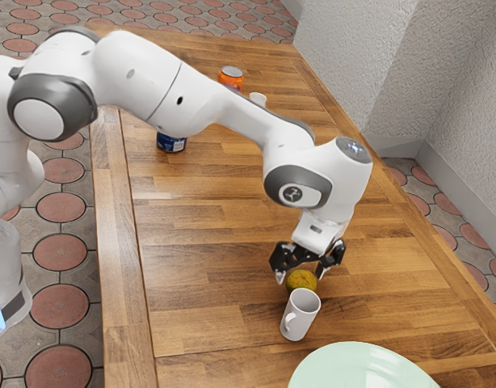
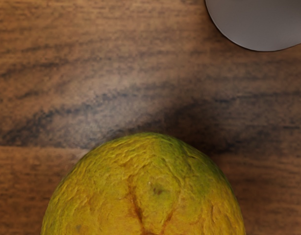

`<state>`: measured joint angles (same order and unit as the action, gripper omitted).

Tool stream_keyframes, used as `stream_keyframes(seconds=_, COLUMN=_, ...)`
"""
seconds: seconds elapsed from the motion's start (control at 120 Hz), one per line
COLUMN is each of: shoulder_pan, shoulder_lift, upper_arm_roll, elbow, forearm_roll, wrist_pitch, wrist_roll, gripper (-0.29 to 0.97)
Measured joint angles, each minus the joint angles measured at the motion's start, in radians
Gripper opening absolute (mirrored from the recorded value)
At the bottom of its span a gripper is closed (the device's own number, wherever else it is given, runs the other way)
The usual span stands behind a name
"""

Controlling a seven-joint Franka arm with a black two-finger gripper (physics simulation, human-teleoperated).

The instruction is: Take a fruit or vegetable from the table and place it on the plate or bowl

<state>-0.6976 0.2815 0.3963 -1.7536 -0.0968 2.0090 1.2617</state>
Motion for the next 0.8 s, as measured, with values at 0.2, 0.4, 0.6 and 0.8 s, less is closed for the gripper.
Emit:
stream_keyframes(seconds=0.2, shoulder_pan=0.001, shoulder_lift=0.004, upper_arm_roll=-0.005, elbow=0.001, forearm_roll=-0.001, wrist_pitch=0.005, wrist_roll=0.002, gripper=0.68)
stream_keyframes(seconds=0.4, shoulder_pan=0.0, shoulder_lift=0.004, upper_arm_roll=-0.006, elbow=0.001, forearm_roll=-0.001, wrist_pitch=0.007, wrist_roll=0.003, gripper=0.68)
stream_keyframes(seconds=0.6, shoulder_pan=-0.002, shoulder_lift=0.004, upper_arm_roll=-0.013, elbow=0.001, forearm_roll=-0.005, wrist_pitch=0.008, wrist_roll=0.004, gripper=0.68)
stream_keyframes(seconds=0.8, shoulder_pan=0.0, shoulder_lift=0.004, upper_arm_roll=-0.016, elbow=0.001, forearm_roll=-0.006, wrist_pitch=0.008, wrist_roll=0.005, gripper=0.66)
